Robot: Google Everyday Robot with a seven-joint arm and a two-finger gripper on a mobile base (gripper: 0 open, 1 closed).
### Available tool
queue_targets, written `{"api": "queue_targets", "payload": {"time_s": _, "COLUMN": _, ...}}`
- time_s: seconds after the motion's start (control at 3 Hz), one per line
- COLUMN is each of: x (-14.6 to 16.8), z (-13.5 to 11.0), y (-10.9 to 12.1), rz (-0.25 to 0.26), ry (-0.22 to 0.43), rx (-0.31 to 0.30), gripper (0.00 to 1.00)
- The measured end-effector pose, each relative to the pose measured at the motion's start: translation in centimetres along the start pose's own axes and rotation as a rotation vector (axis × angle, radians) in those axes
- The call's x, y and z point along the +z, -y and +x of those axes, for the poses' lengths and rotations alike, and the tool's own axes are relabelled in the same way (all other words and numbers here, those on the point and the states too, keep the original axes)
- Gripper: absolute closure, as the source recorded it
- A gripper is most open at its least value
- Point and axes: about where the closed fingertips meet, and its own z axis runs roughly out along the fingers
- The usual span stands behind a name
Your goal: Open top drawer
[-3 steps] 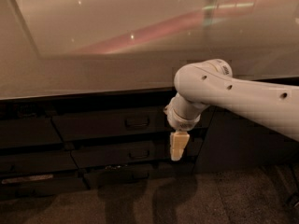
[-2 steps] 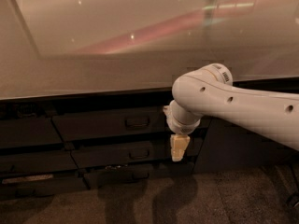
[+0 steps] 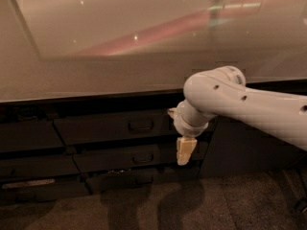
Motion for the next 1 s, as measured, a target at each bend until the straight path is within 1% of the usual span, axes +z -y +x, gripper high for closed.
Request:
{"api": "queue_targets", "payload": {"time_s": 0.33, "x": -0.1, "z": -0.4, "y": -0.1, "rz": -0.004, "ry": 0.023, "rx": -0.053, "gripper": 0.00}}
{"api": "queue_targets", "payload": {"time_s": 0.67, "x": 0.4, "z": 1.6, "y": 2.3, "rz": -0.025, "ry": 0.043, "rx": -0.003, "gripper": 0.00}}
{"api": "queue_targets", "payload": {"time_s": 1.0, "x": 0.4, "z": 1.6, "y": 2.3, "rz": -0.025, "ry": 0.043, "rx": -0.003, "gripper": 0.00}}
